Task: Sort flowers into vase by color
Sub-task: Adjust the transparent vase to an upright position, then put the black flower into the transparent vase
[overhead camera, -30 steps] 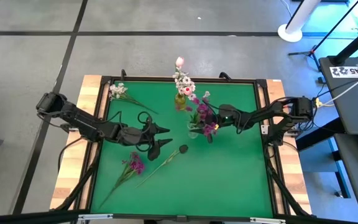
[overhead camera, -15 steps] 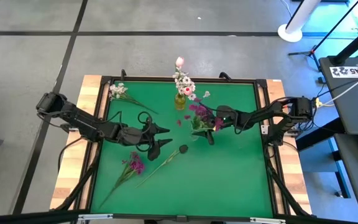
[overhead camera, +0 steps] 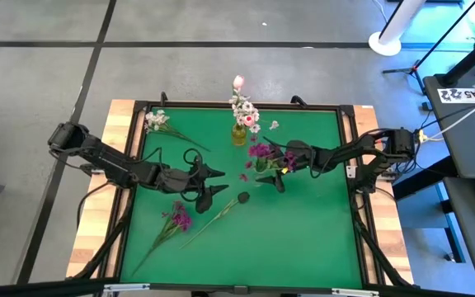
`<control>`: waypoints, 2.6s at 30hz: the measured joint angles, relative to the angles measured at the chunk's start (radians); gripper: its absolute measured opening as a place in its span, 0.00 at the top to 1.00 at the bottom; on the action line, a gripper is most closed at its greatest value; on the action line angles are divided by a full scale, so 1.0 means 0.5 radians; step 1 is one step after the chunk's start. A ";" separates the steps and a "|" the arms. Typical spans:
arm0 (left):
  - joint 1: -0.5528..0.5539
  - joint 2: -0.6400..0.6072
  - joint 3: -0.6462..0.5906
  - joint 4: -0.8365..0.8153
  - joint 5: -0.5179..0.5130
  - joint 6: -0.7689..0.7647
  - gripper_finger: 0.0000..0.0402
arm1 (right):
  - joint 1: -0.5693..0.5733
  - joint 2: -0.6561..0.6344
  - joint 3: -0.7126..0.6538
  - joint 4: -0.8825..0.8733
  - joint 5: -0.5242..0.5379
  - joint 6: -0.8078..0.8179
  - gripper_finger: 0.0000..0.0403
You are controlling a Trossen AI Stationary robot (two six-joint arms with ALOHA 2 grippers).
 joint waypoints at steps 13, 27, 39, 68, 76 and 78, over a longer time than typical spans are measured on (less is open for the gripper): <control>-0.001 0.000 0.001 -0.001 0.021 -0.010 0.47 | -0.001 -0.094 -0.002 -0.256 0.002 0.010 0.26; 0.004 0.000 0.002 -0.186 0.171 -0.154 0.47 | -0.001 -0.415 -0.001 -0.798 0.111 -0.031 0.26; 0.013 0.156 0.012 -0.559 0.588 -0.647 0.47 | -0.001 -0.699 -0.001 -1.295 0.262 -0.031 0.26; -0.113 1.039 0.993 -1.837 0.863 -0.991 0.47 | -0.001 -1.429 0.000 -2.408 0.860 0.388 0.26; -0.095 1.057 0.999 -1.882 0.833 -1.054 0.47 | -0.001 -1.469 0.000 -2.405 0.877 0.451 0.26; -0.095 1.057 0.998 -1.882 0.829 -1.058 0.47 | -0.001 -1.469 0.000 -2.393 0.877 0.479 0.26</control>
